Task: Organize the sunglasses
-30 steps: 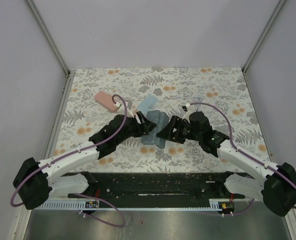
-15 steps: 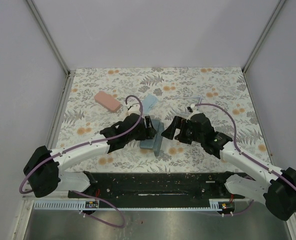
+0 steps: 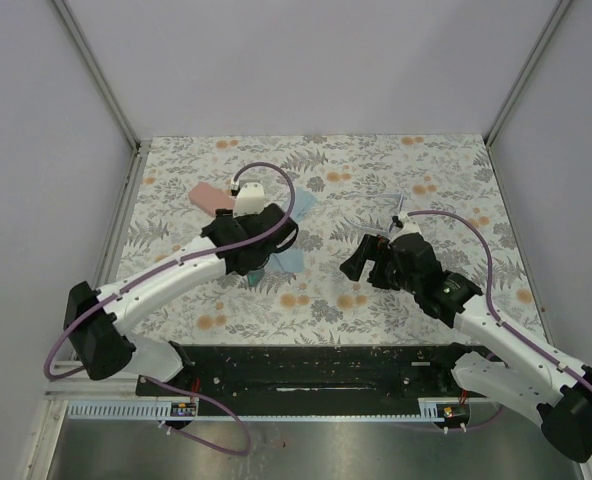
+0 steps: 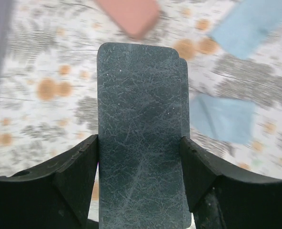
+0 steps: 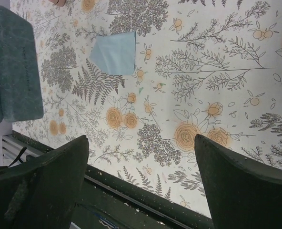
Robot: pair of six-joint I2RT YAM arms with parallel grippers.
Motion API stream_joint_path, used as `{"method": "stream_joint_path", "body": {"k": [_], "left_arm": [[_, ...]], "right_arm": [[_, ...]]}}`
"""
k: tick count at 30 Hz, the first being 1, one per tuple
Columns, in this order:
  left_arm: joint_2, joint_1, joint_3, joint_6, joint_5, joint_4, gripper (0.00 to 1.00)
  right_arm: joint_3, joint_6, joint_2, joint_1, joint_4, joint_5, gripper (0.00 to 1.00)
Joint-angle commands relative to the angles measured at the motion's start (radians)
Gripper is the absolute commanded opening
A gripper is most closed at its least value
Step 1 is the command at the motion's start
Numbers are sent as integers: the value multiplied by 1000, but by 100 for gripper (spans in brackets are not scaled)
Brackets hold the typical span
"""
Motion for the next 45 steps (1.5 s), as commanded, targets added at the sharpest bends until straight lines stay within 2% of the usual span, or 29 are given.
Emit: {"method": "stream_joint_path", "body": {"k": [1,9,11,12,13,14,15,16,19,21,22,25,28,35,39,45], "left_arm": [[126,7,107,-108,-299,-311,33],[396,7,175,-196,-324,-414,34],[439,7,196,-201,-307,-409,40],[453,9,205,-196,-293,-406,52],[467,9,213,-185,-279,-400,72],[472,7,221,-170,-263,-386,85],[475,9,228,-156,-241,-371,95],[472,9,227,-130,-217,-339,98],[431,12,196,-18,-91,-190,99],[375,33,159,42,27,-83,99],[334,52,130,66,129,-13,99],[190,134,14,106,363,162,99],[24,248,-112,105,542,290,99],[-277,466,-330,77,757,385,95],[-341,587,-419,51,892,411,88],[-395,682,-528,39,994,468,76]], "right_arm": [[8,-17,-18,-4,-11,46,99],[17,-17,-18,-4,-36,55,100],[11,-14,-27,-4,-42,58,99],[11,-13,-32,-4,-45,61,99],[7,-13,-36,-4,-51,61,99],[7,-13,-39,-4,-54,64,100],[7,-13,-41,-4,-57,64,100],[5,-13,-40,-4,-60,67,100],[0,-10,-40,-4,-65,70,99],[-1,-10,-32,-4,-62,70,99],[-3,-16,-29,-4,-64,70,99],[2,-46,11,-4,-64,76,99],[25,-88,74,-4,-50,70,92],[169,-175,363,3,-5,-16,63],[278,-208,514,51,7,-14,58],[444,-249,718,89,-2,18,51]]}}
